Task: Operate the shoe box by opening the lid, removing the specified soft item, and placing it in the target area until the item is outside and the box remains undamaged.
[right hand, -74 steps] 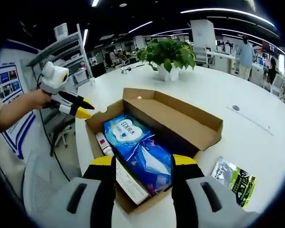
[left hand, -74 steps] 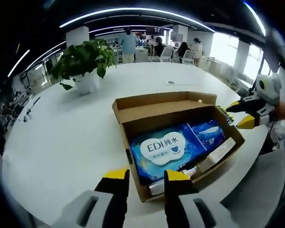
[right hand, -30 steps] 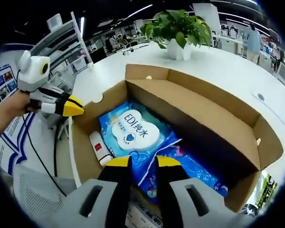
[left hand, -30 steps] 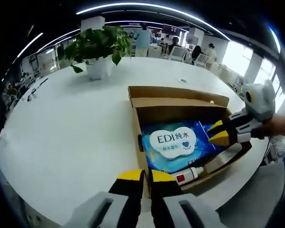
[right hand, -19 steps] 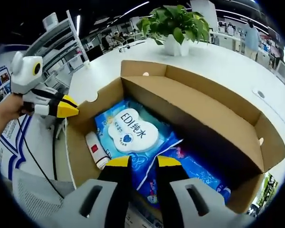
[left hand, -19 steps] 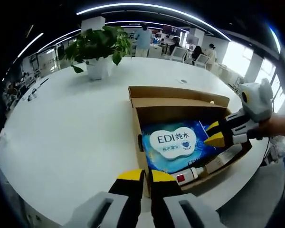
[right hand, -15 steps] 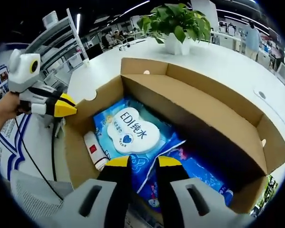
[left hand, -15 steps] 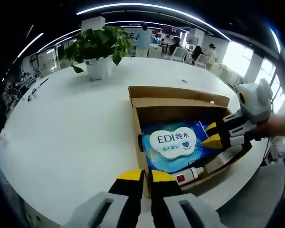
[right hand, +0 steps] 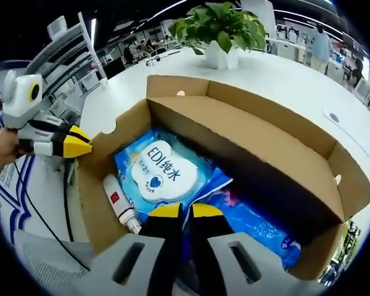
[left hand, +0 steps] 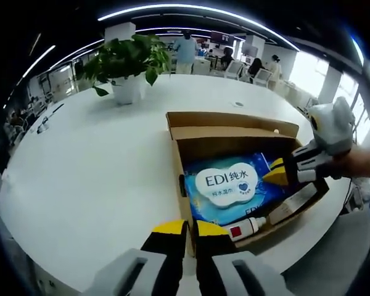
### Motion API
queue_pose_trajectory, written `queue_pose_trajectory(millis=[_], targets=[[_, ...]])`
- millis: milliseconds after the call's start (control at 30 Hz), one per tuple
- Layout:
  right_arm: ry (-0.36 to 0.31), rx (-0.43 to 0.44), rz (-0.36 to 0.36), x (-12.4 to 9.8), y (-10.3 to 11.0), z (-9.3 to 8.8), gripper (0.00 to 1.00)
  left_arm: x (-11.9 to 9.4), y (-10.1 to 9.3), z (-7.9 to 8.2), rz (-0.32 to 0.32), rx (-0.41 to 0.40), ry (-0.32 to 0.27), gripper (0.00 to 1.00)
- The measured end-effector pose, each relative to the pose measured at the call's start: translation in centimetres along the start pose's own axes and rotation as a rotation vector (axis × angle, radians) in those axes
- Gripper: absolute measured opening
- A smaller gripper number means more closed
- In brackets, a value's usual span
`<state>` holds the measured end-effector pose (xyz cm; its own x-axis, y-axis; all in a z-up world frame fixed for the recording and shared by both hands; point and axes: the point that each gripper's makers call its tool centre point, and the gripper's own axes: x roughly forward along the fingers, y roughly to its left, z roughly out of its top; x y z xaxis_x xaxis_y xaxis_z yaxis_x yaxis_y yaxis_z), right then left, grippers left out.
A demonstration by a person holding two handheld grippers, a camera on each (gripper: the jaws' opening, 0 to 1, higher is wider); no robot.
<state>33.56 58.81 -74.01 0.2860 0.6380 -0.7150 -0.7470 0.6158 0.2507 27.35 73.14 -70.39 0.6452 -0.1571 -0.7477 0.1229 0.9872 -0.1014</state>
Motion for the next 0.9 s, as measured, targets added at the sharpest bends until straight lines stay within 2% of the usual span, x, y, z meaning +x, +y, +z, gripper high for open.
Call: queue_pose_trajectory(millis=[367,700,900], targets=[[-0.073,0.028,-0.030,-2.4,0.0,1.5,0.00,-0.1,-0.2,0.1,0.007,0.013,0.020,0.04],[-0.098,0.035,-0.067,-4.7,-0.8,1.4,0.00,-0.3,-0.4,0.1,0.012,0.039,0.044,0.04],[-0.108,0.101,-0.091,-5.9,-1.5,1.3,0.00,-0.9,-0.5,0.9,0.012,0.059,0.033,0.04]])
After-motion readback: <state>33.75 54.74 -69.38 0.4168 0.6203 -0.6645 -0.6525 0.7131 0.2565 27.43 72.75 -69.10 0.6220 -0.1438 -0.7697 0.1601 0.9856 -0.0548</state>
